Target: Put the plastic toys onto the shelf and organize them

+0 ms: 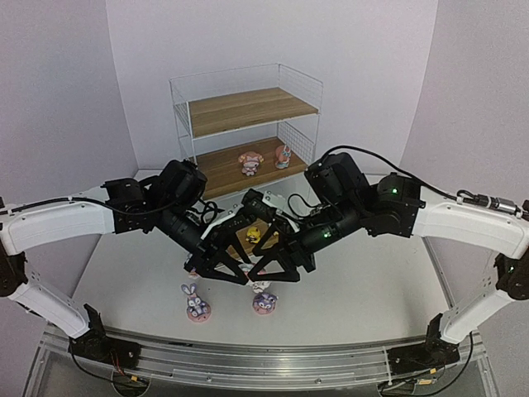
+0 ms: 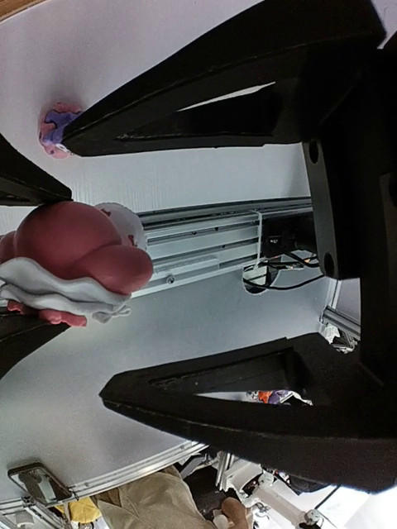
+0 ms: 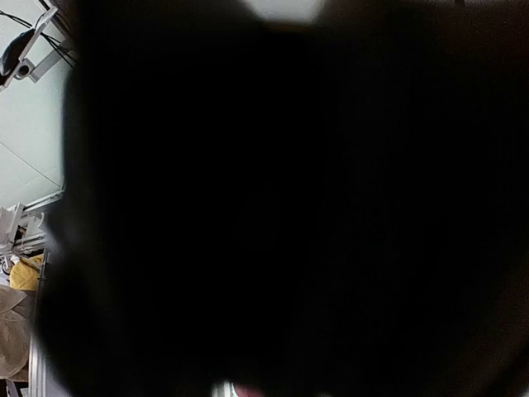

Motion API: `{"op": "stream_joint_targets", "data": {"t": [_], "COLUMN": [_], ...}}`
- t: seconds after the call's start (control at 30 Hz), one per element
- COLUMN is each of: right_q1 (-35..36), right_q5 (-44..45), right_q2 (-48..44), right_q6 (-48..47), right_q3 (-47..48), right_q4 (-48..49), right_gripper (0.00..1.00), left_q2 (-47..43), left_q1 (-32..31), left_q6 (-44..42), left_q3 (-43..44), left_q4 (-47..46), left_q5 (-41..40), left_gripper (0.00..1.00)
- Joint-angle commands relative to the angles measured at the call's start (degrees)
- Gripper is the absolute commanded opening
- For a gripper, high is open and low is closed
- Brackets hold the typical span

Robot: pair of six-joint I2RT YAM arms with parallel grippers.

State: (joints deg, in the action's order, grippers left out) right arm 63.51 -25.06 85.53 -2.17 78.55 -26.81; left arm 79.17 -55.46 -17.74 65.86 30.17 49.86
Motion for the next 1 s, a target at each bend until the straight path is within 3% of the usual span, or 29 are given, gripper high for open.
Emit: {"op": "stream_joint_targets", "data": {"t": [0.0, 0.27, 0.97], "right_q1": [0.3, 0.3, 0.4], "right_q5": [-0.8, 5.8, 4.7], "right_q2": [1.5, -0.5, -5.7], "right_q6": [-0.6, -1.5, -0.9], "right_q3": [1.8, -1.8, -7.1], "right_q4": [-2.6, -3.4, 1.5], "right_gripper": [0.59, 0.65, 0.76], "left_q2": [1.1, -0.6, -5.8], "left_q1": [-0.2, -0.2, -0.2], "left_q6": [1.6, 4.8, 12.5], "left_q3": [3.7, 2.5, -2.0], "left_q4": [-1.3, -5.9, -17.0], "left_q5": [1.9, 1.8, 1.1], "left_gripper": [0.0, 0.0, 0.0]}}
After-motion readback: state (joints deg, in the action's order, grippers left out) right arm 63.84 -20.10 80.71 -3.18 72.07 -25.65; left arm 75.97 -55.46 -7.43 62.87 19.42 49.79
